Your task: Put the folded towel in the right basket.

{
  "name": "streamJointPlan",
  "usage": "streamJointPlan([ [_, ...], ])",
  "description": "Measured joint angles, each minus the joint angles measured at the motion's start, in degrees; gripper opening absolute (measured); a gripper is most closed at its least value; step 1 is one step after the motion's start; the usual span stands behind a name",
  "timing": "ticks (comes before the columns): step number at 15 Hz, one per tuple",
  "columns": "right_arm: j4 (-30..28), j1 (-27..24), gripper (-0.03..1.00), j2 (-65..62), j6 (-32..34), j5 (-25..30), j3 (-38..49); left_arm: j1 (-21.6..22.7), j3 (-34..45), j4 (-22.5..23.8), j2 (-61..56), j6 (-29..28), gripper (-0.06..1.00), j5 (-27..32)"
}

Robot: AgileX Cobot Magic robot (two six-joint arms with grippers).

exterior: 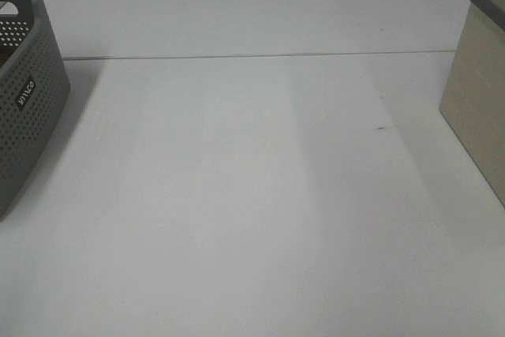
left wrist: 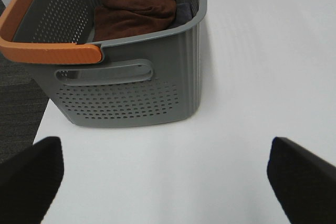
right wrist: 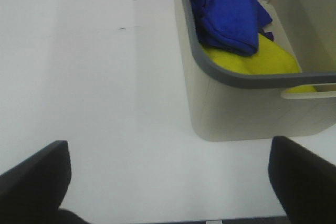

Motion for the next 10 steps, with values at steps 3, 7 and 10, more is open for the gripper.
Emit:
streamJointPlan([
  [3, -0.4, 2.75, 0.97, -12.55, 3.5, 2.98, 6.3, 0.0, 0.0, -0.06, 0.0, 0.57, 0.98, 0.0],
  [7, -0.63, 2.75, 0.97, -16.73, 4.7, 2.86, 9.22, 0.0, 0.0, -0.06, 0.0, 0.57, 0.98, 0.0],
  [10, -0.4, 2.75, 0.97, -16.73, 4.76, -0.97, 11.4, 0.0, 0.0, -0.06, 0.0, 0.74, 0.98, 0.0],
])
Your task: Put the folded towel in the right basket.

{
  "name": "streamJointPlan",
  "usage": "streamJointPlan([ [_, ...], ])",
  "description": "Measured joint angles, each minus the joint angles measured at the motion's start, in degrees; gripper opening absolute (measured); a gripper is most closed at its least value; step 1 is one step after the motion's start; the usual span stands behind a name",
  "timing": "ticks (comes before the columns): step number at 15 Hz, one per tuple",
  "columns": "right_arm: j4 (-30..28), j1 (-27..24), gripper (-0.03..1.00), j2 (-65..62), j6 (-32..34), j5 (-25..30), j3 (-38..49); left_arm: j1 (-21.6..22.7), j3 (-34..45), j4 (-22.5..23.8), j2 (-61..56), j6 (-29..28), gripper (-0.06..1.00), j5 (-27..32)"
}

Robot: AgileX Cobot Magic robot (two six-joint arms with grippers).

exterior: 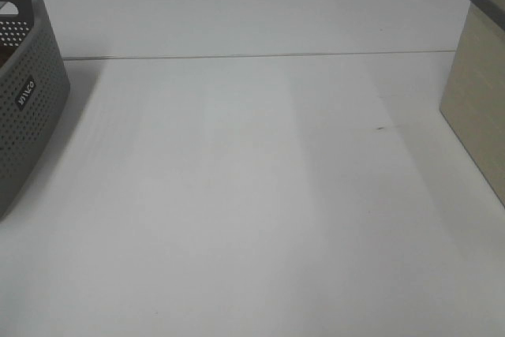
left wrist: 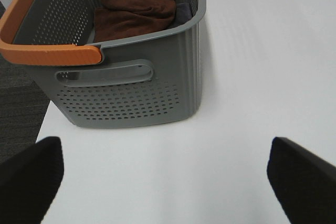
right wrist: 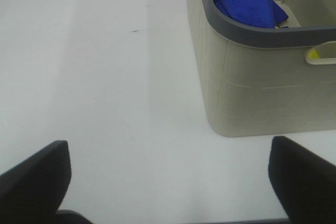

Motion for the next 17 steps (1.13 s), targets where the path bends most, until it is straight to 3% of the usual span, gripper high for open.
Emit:
streamJointPlan([
  [17, 0.0, 0.0, 0.97, 0.0, 0.0, -0.57, 0.11, 0.0, 0.0, 0.0, 0.0, 0.06, 0.98, 0.0],
])
